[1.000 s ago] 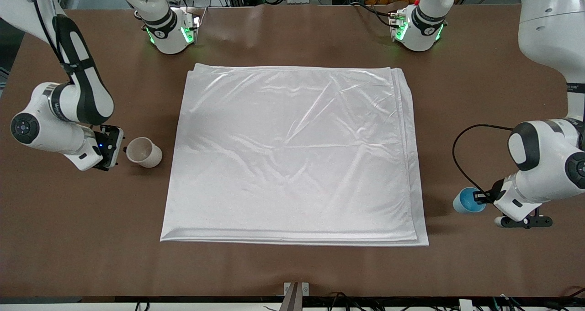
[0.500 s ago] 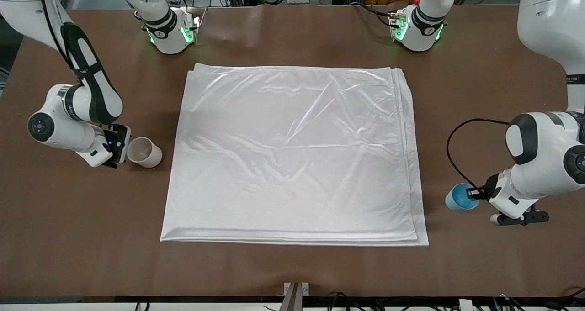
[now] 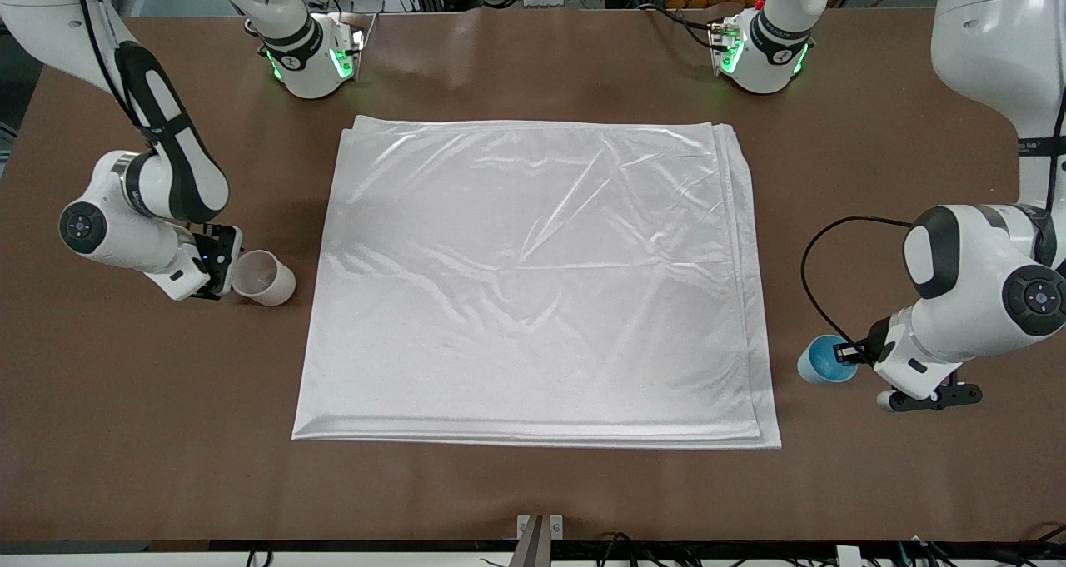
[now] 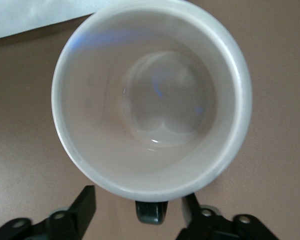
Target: Place blue cup into white mug on cloth
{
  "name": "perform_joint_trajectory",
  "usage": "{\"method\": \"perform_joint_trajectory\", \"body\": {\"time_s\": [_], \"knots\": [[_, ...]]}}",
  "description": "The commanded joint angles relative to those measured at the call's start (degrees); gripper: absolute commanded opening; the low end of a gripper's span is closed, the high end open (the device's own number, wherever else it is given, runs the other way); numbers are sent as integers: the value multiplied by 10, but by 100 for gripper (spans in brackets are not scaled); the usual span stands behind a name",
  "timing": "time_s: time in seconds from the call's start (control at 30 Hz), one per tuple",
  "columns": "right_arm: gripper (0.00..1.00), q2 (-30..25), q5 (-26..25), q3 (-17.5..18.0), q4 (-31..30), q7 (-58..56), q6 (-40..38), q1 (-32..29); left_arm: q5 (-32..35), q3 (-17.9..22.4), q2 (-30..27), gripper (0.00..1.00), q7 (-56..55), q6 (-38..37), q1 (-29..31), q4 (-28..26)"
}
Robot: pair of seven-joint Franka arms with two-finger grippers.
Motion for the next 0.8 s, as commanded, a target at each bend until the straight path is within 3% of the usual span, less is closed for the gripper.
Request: {"method": "perform_joint_trajectory", "body": {"time_s": [0.0, 0.07, 0.3, 0.53, 0.77], "knots": [[13, -10, -3, 9, -9, -14, 12, -16, -4, 1, -14, 0, -21, -7, -1, -3], [0, -12, 0, 10, -8, -15, 15, -17, -4, 1, -15, 0, -24, -7, -1, -3], [0, -17, 2, 12, -4, -18, 35, -22, -4, 1, -19, 0, -29, -8, -8, -4], [0, -55, 4, 22, -2, -17, 30, -21, -4, 1, -22, 0, -53, -17, -13, -3], [0, -77, 40, 67, 16, -17, 18, -18, -6, 1, -36, 0, -64, -28, -22, -3]]}}
